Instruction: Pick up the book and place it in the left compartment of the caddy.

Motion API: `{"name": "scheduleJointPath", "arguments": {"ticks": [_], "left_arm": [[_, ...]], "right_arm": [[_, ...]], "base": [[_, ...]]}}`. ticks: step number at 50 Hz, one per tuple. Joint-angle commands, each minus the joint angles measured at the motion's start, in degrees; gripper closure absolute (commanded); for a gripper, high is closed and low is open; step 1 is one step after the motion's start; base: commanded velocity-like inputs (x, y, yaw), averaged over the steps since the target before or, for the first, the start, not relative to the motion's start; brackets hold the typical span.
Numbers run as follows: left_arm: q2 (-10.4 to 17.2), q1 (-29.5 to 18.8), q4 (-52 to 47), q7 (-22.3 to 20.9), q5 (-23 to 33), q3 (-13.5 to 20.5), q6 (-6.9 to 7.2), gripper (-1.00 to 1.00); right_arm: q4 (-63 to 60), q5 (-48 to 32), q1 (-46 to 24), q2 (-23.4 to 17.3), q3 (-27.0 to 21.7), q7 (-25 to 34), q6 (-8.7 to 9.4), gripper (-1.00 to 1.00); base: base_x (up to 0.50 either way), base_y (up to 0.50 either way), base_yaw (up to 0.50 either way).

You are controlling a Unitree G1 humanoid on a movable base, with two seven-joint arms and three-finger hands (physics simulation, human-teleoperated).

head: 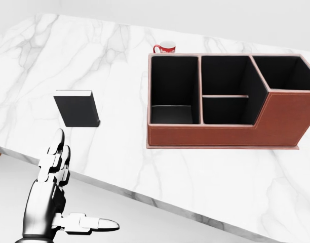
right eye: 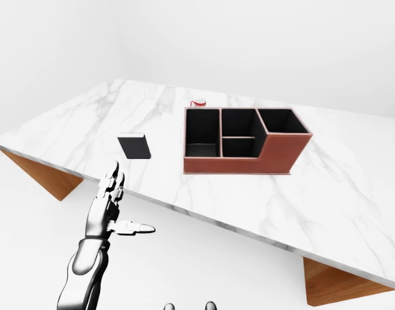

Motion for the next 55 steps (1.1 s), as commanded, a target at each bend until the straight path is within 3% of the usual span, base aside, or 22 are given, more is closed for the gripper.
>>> {"name": "scheduleJointPath", "arguments": {"ticks": [1, 55], "left_arm": [[0.03, -0.12, 0.12, -0.07, -0.01, 0.06, 0.00, -1.00], [-0.05, 0.30, -0.13, 0.01, 0.24, -0.19, 0.00, -1.00]], "right_arm": [[0.04, 0.12, 0.01, -0.06, 0.09, -0.17, 0.00, -1.00], [0.21, 0.14, 0.16, -0.13, -0.17, 0.06, 0.00, -1.00]], "base": [[0.10, -0.24, 0.00], [0.01, -0.02, 0.00]]}}
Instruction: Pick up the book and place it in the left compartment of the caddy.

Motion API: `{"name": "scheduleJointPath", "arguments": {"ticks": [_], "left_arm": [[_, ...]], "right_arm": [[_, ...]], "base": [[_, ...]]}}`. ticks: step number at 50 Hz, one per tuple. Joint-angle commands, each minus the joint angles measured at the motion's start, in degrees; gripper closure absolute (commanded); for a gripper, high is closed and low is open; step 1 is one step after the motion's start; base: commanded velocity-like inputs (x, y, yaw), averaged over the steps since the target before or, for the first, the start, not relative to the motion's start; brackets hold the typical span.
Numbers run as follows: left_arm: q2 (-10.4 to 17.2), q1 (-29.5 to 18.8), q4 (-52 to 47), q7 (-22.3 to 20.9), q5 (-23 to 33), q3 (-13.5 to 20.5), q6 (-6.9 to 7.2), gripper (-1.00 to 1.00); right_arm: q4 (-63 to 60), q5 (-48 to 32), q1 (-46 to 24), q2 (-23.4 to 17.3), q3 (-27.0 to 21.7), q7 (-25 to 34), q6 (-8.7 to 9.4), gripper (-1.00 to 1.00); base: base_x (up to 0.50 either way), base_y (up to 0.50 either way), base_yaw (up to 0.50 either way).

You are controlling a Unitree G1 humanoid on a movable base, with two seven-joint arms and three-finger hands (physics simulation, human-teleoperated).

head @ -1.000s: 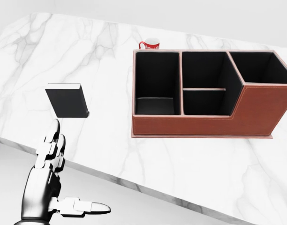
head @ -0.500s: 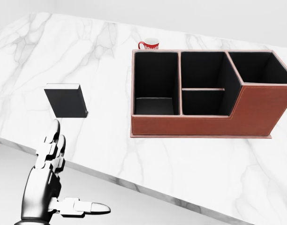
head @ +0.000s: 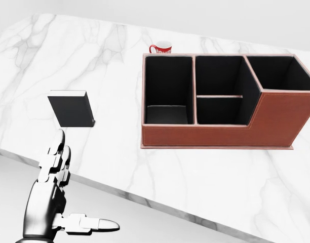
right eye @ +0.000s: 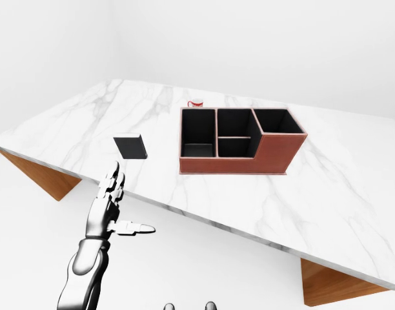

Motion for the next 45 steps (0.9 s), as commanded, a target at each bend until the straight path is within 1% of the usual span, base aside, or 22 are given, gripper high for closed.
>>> {"name": "scheduleJointPath", "arguments": {"ticks": [1, 17, 45], "left_arm": [[-0.01, 0.26, -0.32, 0.09, 0.22, -0.15, 0.00, -1.00], [0.09, -0.08, 0.44, -0.07, 0.06, 0.07, 0.00, -1.00], [-0.05, 0.41, -0.85, 0.15, 0.20, -0.04, 0.00, -1.00]], "right_arm": [[-0.01, 0.13, 0.08, 0.02, -0.11, 0.10, 0.00, -1.00], [0.00, -0.09, -0.08, 0.02, 0.06, 0.28, 0.00, -1.00], [0.15, -0.35, 0.15, 0.28, 0.14, 0.54, 0.00, -1.00]], "base": [[0.00, 0.00, 0.00], [0.00, 0.00, 0.00], [0.21, 0.08, 0.00]]}}
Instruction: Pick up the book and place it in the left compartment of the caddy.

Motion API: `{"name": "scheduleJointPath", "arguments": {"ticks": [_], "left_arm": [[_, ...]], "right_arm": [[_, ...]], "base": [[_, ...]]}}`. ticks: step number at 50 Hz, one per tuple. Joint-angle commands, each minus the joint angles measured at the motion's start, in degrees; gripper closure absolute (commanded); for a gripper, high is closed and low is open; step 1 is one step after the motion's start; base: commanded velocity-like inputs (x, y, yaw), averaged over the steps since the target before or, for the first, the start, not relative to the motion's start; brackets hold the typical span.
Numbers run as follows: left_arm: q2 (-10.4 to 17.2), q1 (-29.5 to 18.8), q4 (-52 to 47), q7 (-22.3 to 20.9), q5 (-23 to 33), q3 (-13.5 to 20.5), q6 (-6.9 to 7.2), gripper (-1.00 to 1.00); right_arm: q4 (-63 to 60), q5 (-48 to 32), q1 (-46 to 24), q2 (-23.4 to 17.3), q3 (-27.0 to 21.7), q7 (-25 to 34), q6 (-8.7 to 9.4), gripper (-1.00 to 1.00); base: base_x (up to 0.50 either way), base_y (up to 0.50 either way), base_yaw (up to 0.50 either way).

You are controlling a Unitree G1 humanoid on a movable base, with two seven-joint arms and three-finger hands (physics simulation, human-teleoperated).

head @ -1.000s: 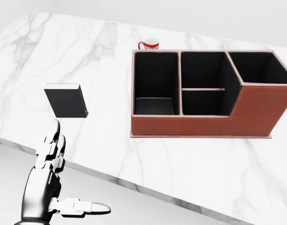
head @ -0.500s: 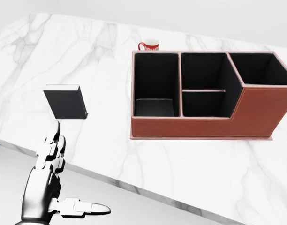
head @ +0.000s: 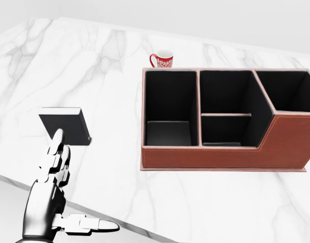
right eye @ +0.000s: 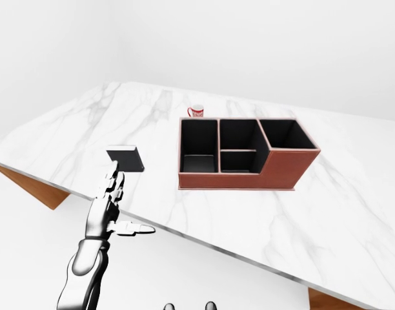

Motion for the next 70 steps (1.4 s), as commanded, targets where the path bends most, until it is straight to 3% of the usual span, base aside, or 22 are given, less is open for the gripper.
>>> {"name": "scheduleJointPath", "arguments": {"ticks": [1, 70], "left_arm": [[-0.06, 0.16, -0.44, 0.17, -0.06, 0.06, 0.00, -1.00], [-0.11, 0.18, -0.83, 0.87, -0.60, 0.83, 0.00, -1.00]], "right_arm": [[-0.03, -0.16, 0.08, 0.17, 0.07, 0.13, 0.00, -1.00], [-1.09, 0.25, 0.15, 0.23, -0.24, 0.11, 0.00, -1.00]], "base": [[0.21, 0.08, 0.00], [0.20, 0.08, 0.00]]}}
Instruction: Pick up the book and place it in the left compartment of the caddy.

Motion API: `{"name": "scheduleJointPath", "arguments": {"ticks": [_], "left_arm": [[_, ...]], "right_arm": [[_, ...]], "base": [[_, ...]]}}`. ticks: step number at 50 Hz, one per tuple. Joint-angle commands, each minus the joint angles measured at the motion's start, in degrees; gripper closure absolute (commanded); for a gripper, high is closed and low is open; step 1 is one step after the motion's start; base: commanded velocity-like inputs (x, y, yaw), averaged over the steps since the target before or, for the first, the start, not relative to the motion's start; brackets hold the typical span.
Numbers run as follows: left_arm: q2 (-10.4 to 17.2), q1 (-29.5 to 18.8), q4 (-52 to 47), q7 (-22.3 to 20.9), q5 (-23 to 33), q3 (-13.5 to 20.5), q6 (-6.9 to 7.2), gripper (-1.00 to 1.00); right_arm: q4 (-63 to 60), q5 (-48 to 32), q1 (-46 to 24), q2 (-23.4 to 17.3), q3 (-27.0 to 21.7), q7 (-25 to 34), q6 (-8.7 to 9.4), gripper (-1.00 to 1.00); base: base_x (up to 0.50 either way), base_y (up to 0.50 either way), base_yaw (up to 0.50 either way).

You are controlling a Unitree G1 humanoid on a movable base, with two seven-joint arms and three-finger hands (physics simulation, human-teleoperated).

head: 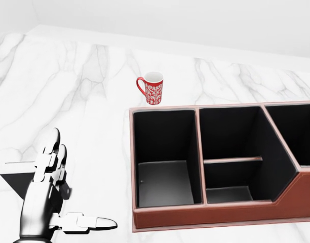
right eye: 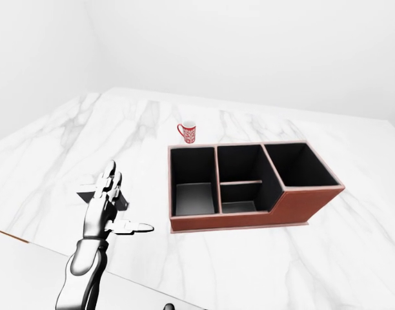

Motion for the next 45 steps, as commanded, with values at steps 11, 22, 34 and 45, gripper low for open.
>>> {"name": "scheduleJointPath", "arguments": {"ticks": [11, 22, 34, 45], "left_arm": [[-0.12, 0.51, -0.52, 3.00, 3.85, 0.92, 0.00, -1.00], [0.35, 2.78, -11.25, 11.04, 23.19, 1.07, 0.00, -1.00], [-0.73, 7.05, -23.02, 13.84, 44.58, -1.61, 0.00, -1.00], [-0.47, 10.94, -24.56, 18.90, 62.20, -5.05, 0.00, -1.00]], "right_arm": [[0.51, 0.12, -0.29, -0.20, 0.26, -0.40, 0.00, -1.00], [0.14, 0.76, -0.03, -0.06, 0.53, -0.46, 0.00, -1.00], [-0.50, 0.86, 0.20, 0.23, -0.14, -0.12, 0.00, -1.00], [-0.86, 0.80, 0.35, 0.20, -0.61, -0.01, 0.00, -1.00]], "base": [[0.08, 0.03, 0.00], [0.00, 0.00, 0.00], [0.00, 0.00, 0.00], [0.00, 0.00, 0.00]]}}
